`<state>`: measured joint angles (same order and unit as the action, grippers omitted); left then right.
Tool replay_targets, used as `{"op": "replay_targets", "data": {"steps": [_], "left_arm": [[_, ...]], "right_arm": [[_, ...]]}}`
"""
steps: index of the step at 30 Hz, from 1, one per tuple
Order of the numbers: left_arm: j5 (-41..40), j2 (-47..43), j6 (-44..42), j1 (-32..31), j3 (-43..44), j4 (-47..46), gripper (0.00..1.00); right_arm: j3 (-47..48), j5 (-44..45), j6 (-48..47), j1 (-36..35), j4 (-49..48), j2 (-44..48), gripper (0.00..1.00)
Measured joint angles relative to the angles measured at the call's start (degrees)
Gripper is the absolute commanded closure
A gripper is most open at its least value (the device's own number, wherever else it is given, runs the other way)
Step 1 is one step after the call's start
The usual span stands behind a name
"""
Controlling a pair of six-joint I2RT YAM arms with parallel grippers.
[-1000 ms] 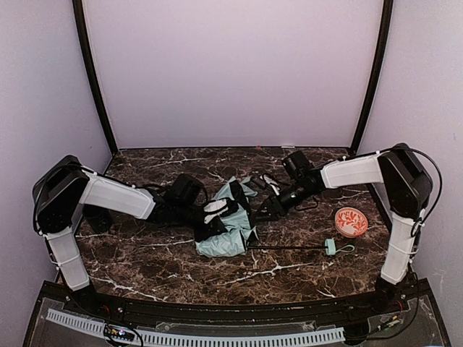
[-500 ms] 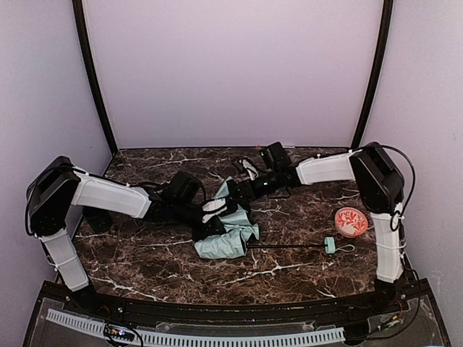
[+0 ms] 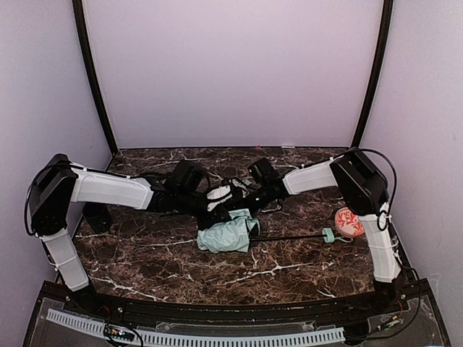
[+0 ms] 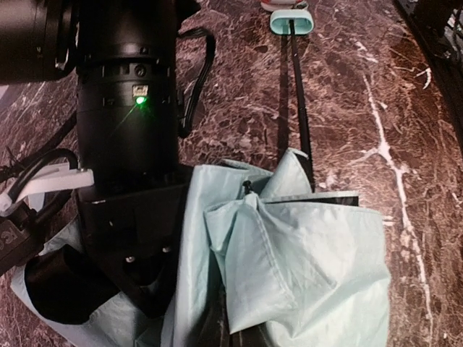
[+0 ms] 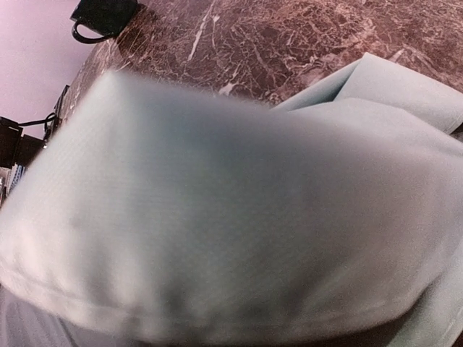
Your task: Put away the umbrella
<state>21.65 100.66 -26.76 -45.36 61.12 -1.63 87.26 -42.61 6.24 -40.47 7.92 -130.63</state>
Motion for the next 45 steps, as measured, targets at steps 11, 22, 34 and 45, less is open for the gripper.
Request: {"op": "replay_targets", "data": {"steps": [11, 22, 34, 45], "left_arm": [[0.0, 10.0, -1.8, 0.7, 4.0, 1.9, 1.00], [3.5, 11.5, -2.7, 1.2, 4.0, 0.5, 1.00], [5.1, 13.3, -2.7, 1.4, 6.5, 1.8, 1.00], [7.5, 14.6, -2.6, 2.2, 8.7, 4.6, 1.00]], "right_arm": [[0.1, 0.3, 1.7, 1.6, 0.8, 0.7, 0.64], [-20.5, 12.5, 1.4, 10.3, -10.1, 27.5, 0.46], [-45.8, 26.0, -35.0, -14.2, -18.3, 43.3, 0.30], [-38.1, 36.3, -51.4, -17.6, -17.5, 32.0, 0.28]]}}
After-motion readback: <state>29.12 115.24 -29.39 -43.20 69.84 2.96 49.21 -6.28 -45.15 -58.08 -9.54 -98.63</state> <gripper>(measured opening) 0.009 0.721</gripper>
